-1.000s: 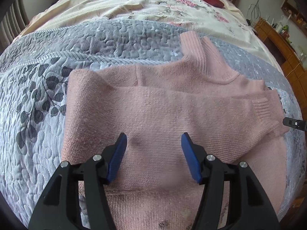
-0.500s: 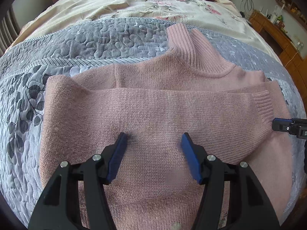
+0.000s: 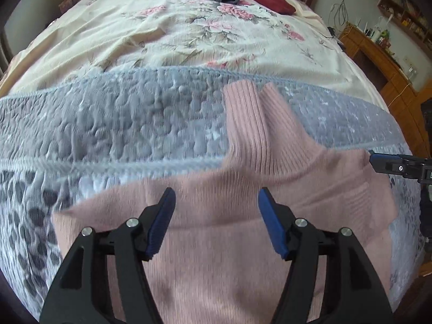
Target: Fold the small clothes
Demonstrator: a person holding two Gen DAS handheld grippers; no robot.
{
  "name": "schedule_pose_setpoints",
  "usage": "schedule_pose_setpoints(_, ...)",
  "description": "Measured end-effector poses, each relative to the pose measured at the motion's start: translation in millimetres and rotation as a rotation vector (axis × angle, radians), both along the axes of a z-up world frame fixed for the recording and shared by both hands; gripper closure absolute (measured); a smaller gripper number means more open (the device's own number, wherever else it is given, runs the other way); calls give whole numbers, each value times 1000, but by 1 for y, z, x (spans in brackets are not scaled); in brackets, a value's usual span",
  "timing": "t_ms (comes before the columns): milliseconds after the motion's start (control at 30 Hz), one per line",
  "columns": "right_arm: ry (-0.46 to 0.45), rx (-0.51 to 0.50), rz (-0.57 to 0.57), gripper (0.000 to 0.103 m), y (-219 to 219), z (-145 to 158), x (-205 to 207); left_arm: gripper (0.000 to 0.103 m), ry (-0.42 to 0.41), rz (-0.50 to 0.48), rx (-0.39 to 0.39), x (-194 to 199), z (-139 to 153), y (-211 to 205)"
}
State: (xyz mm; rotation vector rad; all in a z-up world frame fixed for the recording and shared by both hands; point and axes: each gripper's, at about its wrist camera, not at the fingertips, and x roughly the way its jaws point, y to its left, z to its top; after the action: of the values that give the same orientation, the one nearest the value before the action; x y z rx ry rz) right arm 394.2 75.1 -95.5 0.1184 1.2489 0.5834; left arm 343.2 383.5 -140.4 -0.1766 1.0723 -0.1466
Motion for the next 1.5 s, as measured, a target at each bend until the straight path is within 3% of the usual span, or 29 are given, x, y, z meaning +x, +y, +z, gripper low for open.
schedule_pose_setpoints(233, 97, -45, 17, 54, 49, -45, 86, 38, 84, 5, -99, 87, -28, -12)
schedule_pose_setpoints(467, 154, -12, -12, 45, 67, -69, 112, 41, 150, 2, -188, 109, -49, -18)
schedule_pose_setpoints(533, 180, -14, -26, 46, 69, -78, 115, 55, 152, 11, -216, 110, -51, -17)
schedule_pose_setpoints(567, 183, -26, -26, 49, 71, -81, 115, 65, 157, 8, -229, 110, -52, -18)
schedule_pose_setpoints(633, 179, -37, -13, 75, 72, -83, 113, 73, 148, 1, -227, 110, -51, -22)
schedule_pose_setpoints(667, 176, -39, -9, 81, 72, -82, 111, 81, 143, -4, -230, 110, -50, -24)
schedule_pose_setpoints(733, 145, -11, -8, 89, 67, -73, 108, 86, 126, 0, -249, 107, -46, -22)
schedule_pose_setpoints(967, 2, 86, 68, 90, 48, -21, 68, 87, -10, -14, -320, 71, -11, -6)
schedule_pose_setpoints(1133, -78, 88, 142, 90, 36, 6, 31, 87, -92, -83, -302, 36, 11, -6)
schedule_pose_setpoints(1333, -112, 74, 207, 90, 24, 18, -15, 87, -122, -141, -303, -7, 22, -9)
schedule_pose_setpoints(1500, -111, 23, 264, 90, 21, 7, -51, 83, -97, -194, -270, -42, 13, -14)
